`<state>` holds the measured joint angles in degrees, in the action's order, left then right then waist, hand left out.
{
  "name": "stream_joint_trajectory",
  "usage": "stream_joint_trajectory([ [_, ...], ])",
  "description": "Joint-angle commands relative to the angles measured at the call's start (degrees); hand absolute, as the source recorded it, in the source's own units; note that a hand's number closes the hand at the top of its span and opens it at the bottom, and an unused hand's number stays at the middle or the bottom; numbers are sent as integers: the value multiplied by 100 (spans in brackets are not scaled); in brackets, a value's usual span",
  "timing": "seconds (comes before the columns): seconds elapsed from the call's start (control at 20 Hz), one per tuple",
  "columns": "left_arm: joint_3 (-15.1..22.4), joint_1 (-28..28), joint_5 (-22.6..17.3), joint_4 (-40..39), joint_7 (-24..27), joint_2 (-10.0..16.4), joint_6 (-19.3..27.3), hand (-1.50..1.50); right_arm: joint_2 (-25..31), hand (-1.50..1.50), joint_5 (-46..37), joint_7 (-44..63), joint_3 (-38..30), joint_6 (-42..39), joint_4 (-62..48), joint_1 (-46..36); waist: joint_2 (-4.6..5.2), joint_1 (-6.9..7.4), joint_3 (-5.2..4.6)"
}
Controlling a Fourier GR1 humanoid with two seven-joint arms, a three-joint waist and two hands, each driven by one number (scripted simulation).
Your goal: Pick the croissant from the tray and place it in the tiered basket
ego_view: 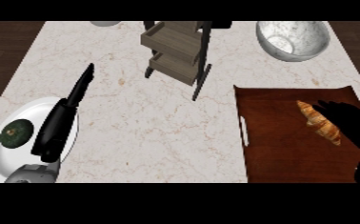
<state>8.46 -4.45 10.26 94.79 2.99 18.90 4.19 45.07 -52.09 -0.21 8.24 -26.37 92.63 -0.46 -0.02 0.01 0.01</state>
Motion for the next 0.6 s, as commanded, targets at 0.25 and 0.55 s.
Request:
stream_joint_trajectory([
  [0.25,-402,30,-37,53,-34,11,-408,0,-342,-150,-172,-202,-654,186,9,-163,-6,-13,-2],
  [0.55,-467,132,189,213,27,-208,-511,0,-451,-150,-560,-933,-948,554,-1068,-409,0,4,-1],
])
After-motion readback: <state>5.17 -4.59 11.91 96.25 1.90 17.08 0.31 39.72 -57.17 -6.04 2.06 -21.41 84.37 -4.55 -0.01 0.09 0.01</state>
